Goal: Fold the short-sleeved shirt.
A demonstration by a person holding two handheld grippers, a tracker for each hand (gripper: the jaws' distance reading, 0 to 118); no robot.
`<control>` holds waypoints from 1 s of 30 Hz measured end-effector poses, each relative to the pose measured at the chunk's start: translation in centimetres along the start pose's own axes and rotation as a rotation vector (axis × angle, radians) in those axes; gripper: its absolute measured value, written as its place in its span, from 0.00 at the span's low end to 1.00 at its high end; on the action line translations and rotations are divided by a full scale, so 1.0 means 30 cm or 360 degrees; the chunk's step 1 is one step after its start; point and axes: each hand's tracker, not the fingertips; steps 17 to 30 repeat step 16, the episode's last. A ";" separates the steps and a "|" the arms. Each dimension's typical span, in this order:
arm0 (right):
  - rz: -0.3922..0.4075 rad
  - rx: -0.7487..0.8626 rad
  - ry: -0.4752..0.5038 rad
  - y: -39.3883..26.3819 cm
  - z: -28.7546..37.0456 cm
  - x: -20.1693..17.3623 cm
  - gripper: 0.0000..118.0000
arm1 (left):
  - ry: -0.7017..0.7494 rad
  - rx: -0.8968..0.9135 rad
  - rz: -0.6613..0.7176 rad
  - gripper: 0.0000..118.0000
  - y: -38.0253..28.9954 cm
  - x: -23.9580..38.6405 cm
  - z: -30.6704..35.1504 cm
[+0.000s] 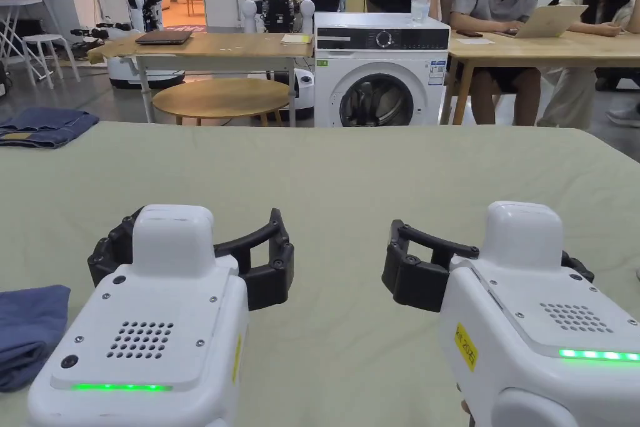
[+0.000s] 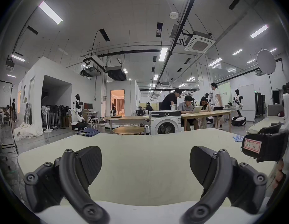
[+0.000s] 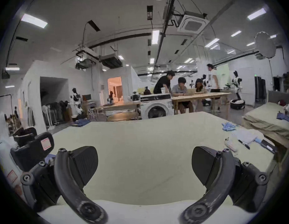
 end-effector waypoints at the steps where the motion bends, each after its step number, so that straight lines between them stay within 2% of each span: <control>1: 0.0004 0.0009 0.0018 -0.003 0.000 0.003 0.98 | -0.0001 0.0002 0.0000 0.93 0.002 0.001 0.000; 5: -0.0029 -0.0004 0.0072 -0.004 0.002 0.008 0.98 | -0.0005 0.0003 -0.0007 0.93 0.006 0.004 0.002; 7: -0.0035 0.0013 0.0052 -0.005 0.006 0.009 0.98 | -0.0007 0.0003 -0.0005 0.93 0.006 0.005 0.002; 9: 0.0019 0.0002 -0.0016 -0.002 0.009 0.001 0.98 | -0.0010 0.0002 -0.0004 0.93 0.005 0.004 0.004; 13: -0.0007 0.0025 0.0024 -0.007 0.017 0.009 0.98 | -0.0004 -0.0006 -0.0007 0.93 0.002 0.005 0.001; 30: -0.0003 0.0015 0.0005 -0.018 0.008 0.009 0.98 | -0.0007 -0.0017 0.0000 0.93 -0.004 0.007 -0.007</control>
